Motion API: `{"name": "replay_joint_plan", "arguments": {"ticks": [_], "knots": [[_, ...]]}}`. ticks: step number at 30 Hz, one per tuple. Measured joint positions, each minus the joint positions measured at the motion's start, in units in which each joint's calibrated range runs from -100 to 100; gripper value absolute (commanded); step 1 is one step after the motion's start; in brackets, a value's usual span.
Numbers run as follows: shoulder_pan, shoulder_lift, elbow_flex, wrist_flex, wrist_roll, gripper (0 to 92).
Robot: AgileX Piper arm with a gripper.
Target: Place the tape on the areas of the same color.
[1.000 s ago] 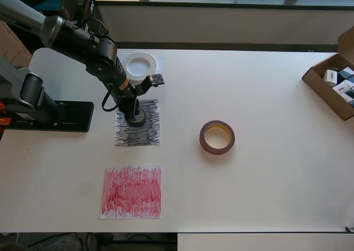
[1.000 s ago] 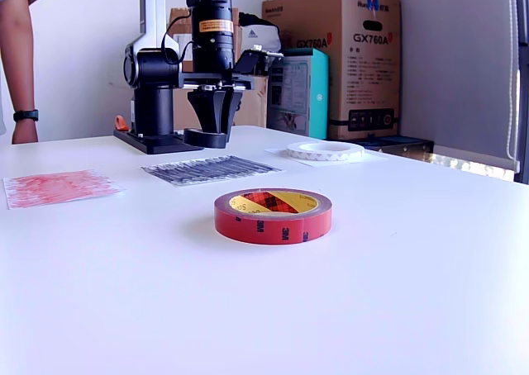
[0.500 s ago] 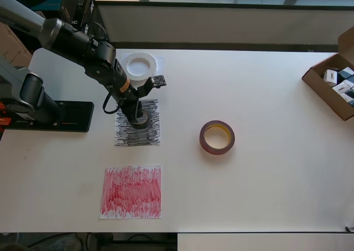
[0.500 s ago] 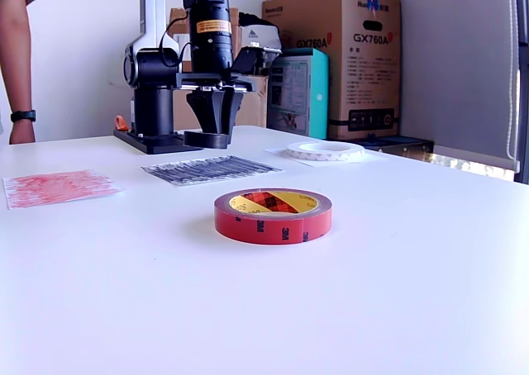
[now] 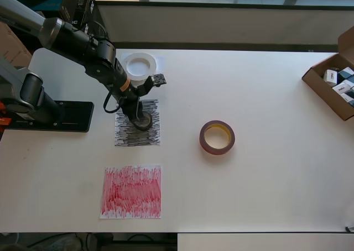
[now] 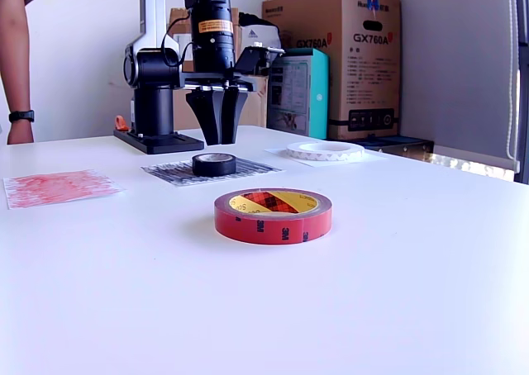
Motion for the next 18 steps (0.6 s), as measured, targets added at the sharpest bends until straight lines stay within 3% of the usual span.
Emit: {"name": "replay_joint_plan", "arguments": {"ticks": [9, 18], "knots": [[-0.15, -1.11, -2.94, 0.54, 1.51, 33.6], [-3.24, 3.10, -16.97, 1.68, 11.01, 33.4]]}}
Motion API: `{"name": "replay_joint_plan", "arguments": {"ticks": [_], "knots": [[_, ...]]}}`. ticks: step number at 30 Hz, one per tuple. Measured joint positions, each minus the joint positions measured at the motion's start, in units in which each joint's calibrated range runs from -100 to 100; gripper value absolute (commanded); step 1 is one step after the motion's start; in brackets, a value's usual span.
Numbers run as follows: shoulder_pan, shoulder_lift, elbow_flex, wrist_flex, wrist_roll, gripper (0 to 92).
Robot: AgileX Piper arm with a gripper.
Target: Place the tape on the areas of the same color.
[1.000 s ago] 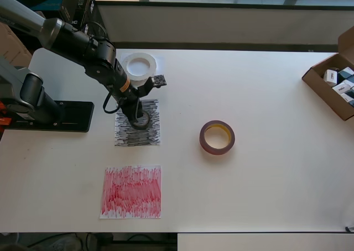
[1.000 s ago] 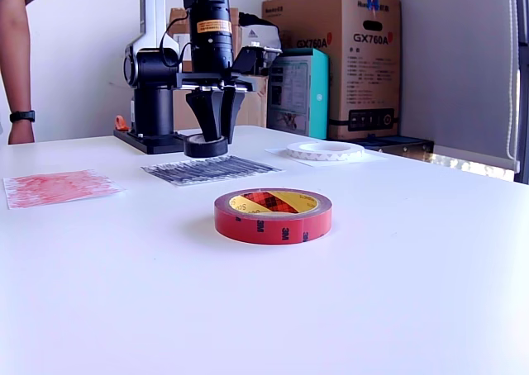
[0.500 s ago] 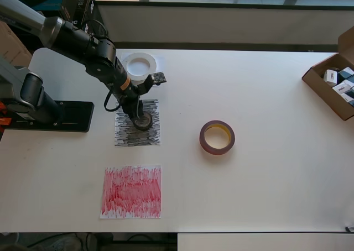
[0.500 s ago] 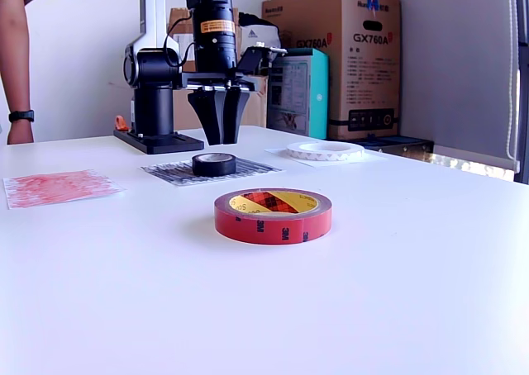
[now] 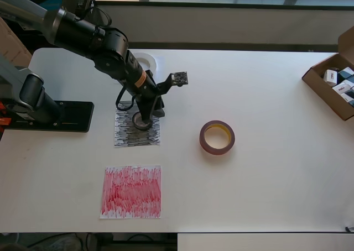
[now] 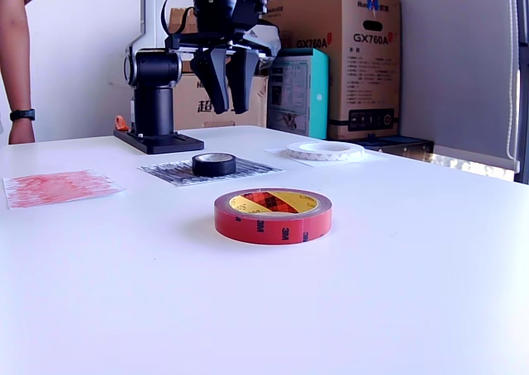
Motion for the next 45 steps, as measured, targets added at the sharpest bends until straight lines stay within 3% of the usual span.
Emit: {"name": "replay_joint_plan", "arguments": {"ticks": [11, 20, 30, 38, 45], "knots": [[0.00, 18.66, -24.98, 11.05, 11.06, 33.5], [-0.99, 33.88, -40.68, 13.19, 17.73, 33.7], [-2.95, 40.39, -46.89, 13.19, 24.93, 33.9], [-1.40, 40.39, -49.51, 13.03, 25.30, 49.3], [0.08, 40.39, -49.48, 12.99, 25.30, 48.9]]}}
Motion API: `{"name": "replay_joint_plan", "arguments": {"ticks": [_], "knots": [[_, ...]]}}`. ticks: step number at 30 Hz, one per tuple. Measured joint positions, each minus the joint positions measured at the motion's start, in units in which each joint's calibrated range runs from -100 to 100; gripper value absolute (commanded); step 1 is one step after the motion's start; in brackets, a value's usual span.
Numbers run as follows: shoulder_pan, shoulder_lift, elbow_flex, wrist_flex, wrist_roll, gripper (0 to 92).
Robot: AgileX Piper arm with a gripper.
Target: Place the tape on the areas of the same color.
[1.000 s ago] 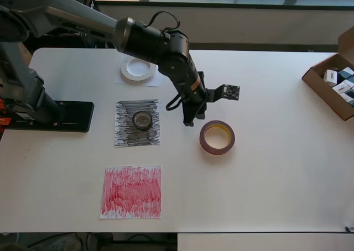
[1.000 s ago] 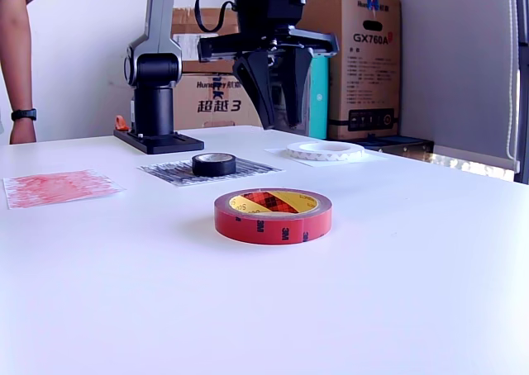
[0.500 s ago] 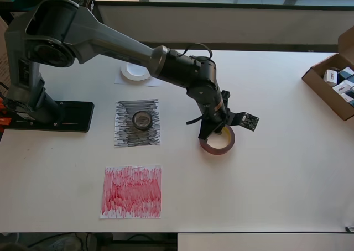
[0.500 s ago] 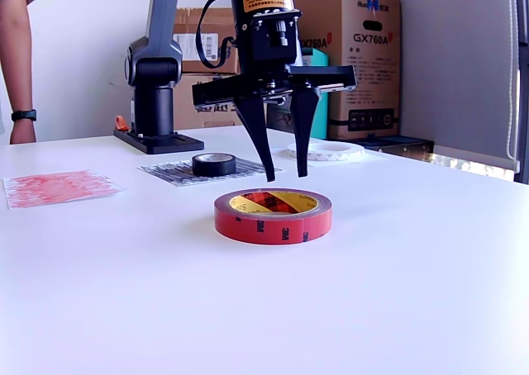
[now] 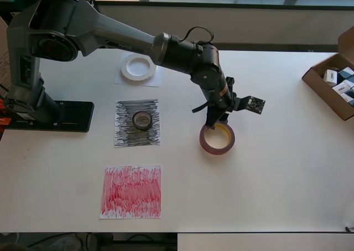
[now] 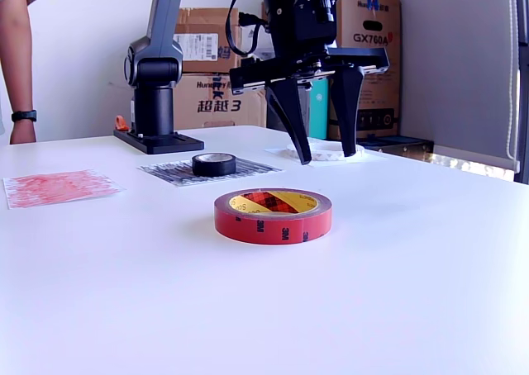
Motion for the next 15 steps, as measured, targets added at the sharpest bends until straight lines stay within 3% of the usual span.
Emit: {"name": "replay_joint_plan", "arguments": {"ticks": [15], "knots": [[0.83, 3.65, -0.82, 0.13, 0.00, 48.9]]}}
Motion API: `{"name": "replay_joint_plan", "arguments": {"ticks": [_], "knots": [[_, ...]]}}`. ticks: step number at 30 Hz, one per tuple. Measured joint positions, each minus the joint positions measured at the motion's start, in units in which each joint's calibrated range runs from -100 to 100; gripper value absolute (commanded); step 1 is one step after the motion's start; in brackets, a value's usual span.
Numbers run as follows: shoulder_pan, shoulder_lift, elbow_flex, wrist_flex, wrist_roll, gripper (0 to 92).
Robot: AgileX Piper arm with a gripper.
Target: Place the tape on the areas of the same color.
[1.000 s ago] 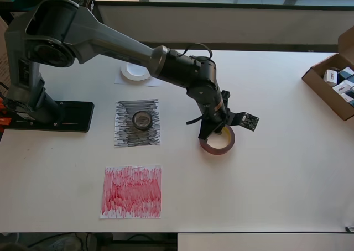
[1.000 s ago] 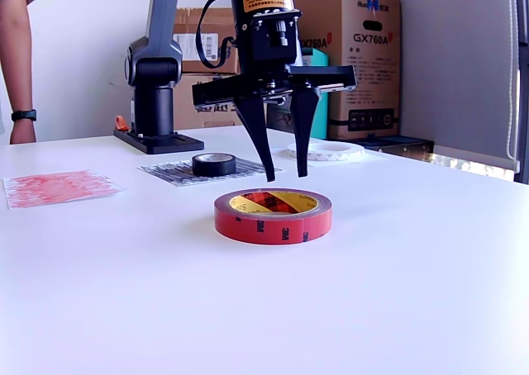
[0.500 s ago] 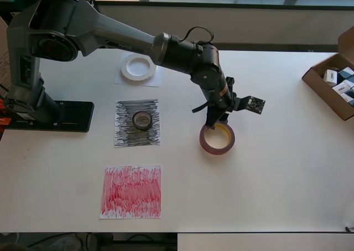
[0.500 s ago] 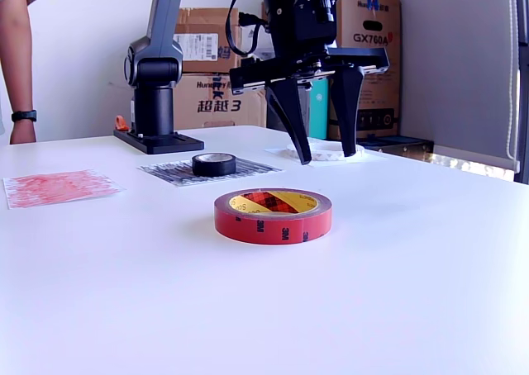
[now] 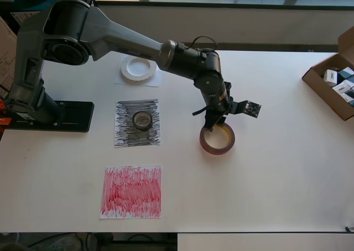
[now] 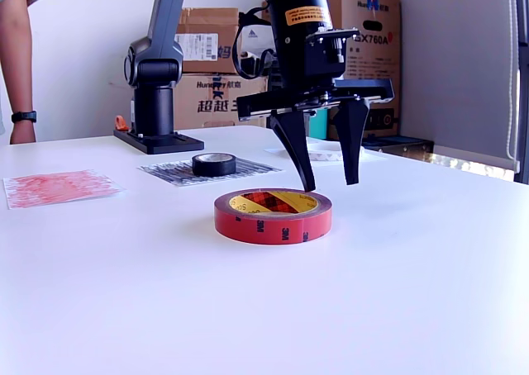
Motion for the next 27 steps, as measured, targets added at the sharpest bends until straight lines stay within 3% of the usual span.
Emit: {"name": "replay_joint_plan", "arguments": {"ticks": [16, 25, 27], "knots": [[0.00, 1.45, 0.00, -0.17, 0.00, 48.4], [-0.92, 2.38, 0.00, -0.11, 0.00, 30.6], [-0.92, 2.38, 0.00, -0.11, 0.00, 21.5]]}}
